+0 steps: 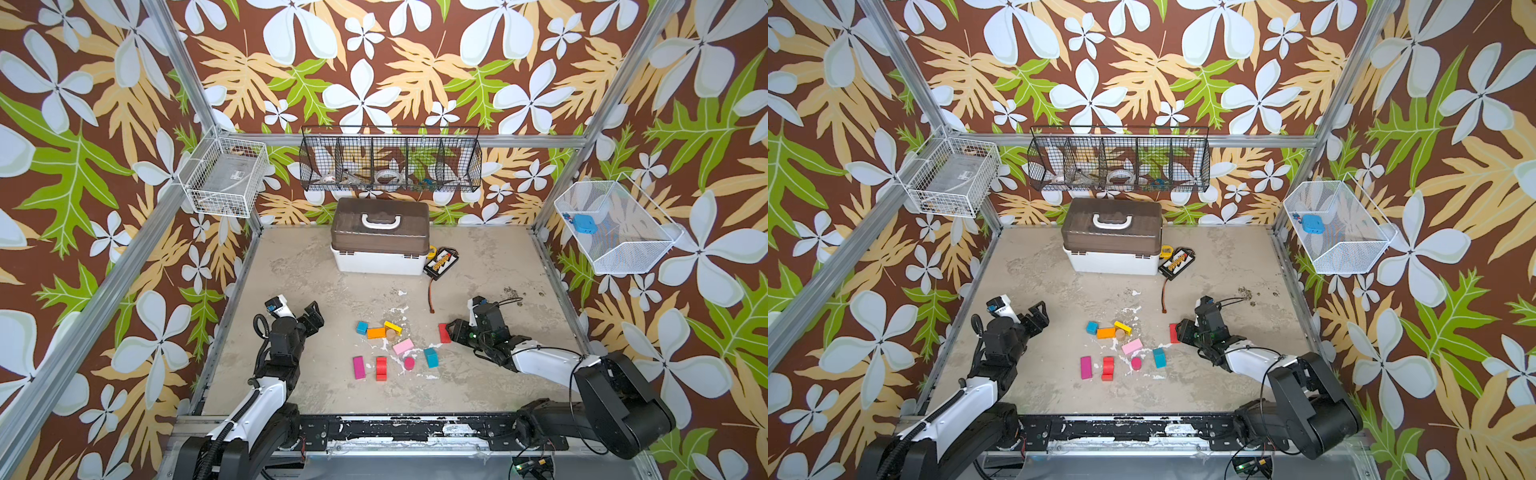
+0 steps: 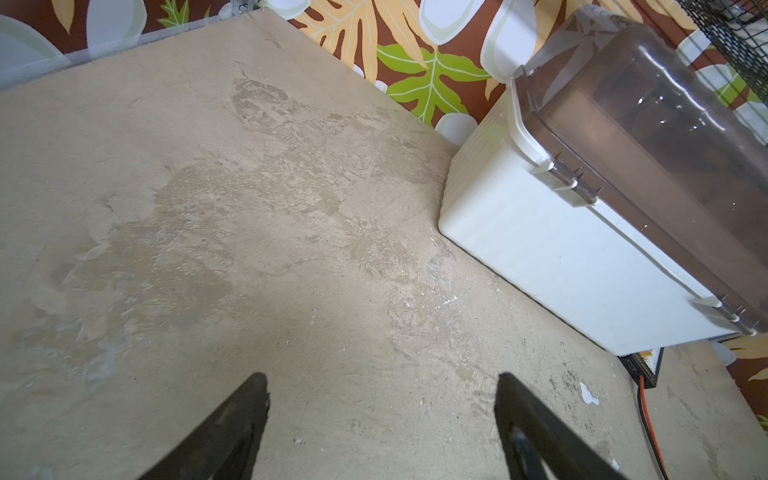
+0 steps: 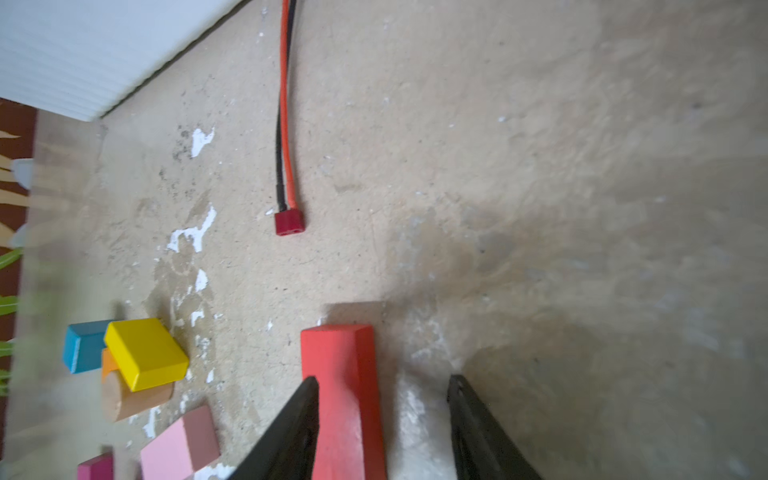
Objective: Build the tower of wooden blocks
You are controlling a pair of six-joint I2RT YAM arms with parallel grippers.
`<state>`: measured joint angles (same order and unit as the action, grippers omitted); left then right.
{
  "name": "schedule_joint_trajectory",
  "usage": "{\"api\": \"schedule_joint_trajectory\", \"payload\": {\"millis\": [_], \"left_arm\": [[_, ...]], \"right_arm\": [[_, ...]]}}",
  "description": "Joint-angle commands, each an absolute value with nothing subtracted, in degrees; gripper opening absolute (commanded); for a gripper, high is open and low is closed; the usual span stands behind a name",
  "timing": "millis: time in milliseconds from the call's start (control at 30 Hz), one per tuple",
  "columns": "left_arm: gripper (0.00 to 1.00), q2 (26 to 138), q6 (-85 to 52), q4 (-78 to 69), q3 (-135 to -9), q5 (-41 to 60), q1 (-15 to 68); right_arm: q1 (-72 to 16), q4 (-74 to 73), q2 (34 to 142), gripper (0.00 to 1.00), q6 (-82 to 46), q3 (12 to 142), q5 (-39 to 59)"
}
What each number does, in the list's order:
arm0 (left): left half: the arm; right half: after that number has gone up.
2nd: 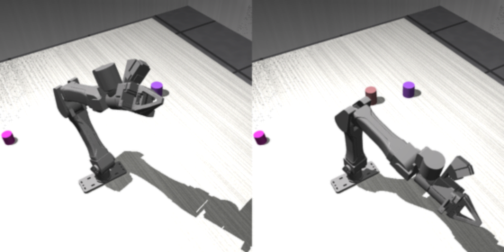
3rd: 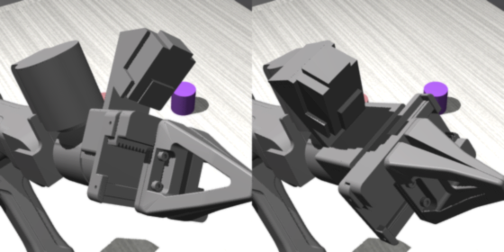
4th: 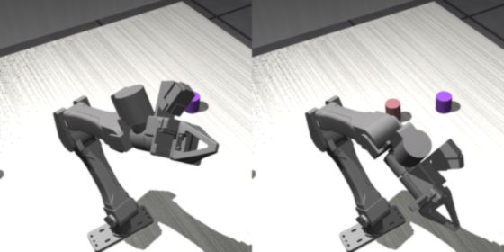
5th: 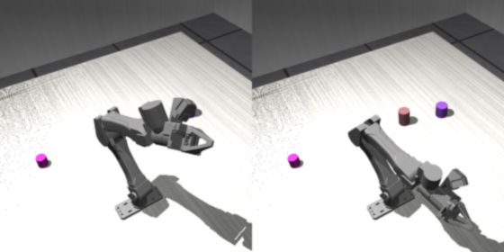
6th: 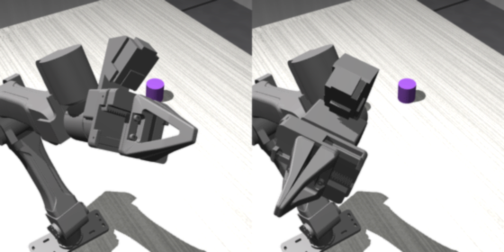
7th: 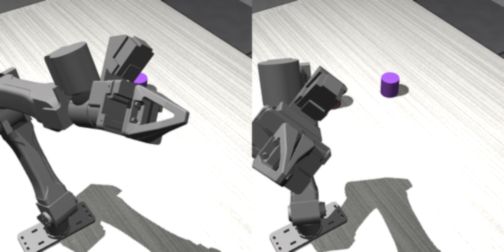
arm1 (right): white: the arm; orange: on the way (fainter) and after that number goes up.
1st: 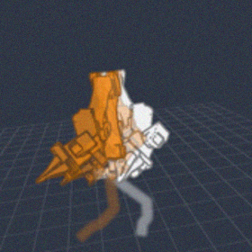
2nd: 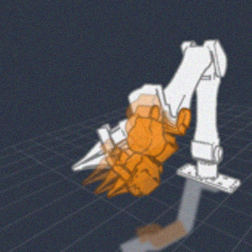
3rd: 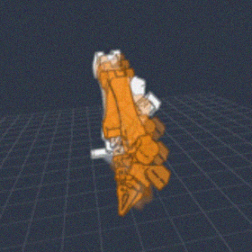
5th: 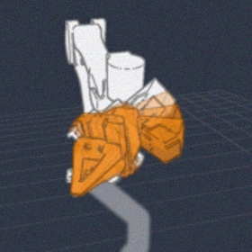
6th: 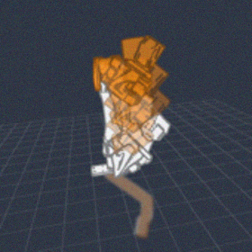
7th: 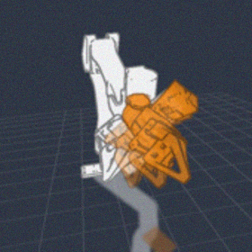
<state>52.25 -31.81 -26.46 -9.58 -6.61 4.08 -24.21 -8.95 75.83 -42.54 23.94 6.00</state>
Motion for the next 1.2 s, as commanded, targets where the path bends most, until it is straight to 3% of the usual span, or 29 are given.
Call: {"api": "schedule_joint_trajectory", "payload": {"millis": [0, 400, 667, 933, 1167], "left_arm": [[0.87, 52.38, -32.26, -27.78, -9.71, -6.77, 4.09], [0.87, 51.86, -32.07, -28.56, -9.23, -5.88, 4.09], [0.87, 51.29, -31.84, -29.35, -8.8, -5.38, 4.13], [0.88, 48.99, -31.93, -29.29, -7.87, -6.05, 4.13], [0.89, 48.51, -32.23, -28.91, -7.73, -6.95, 4.13]], "right_arm": [[-28.25, -0.12, 74.62, 0.59, -42.18, 26.49, -3.09], [-42.91, 16.34, 72.2, 0.7, -45.99, 35.14, -22.74], [-53.7, 12.51, 73.1, 0.69, -42.05, 38.15, -18.72], [-57.08, 14.56, 83.03, 0.68, -40.81, 45.16, -21.0], [-57.11, 14.4, 80.68, 0.69, -41.91, 42.35, -20.83]]}}
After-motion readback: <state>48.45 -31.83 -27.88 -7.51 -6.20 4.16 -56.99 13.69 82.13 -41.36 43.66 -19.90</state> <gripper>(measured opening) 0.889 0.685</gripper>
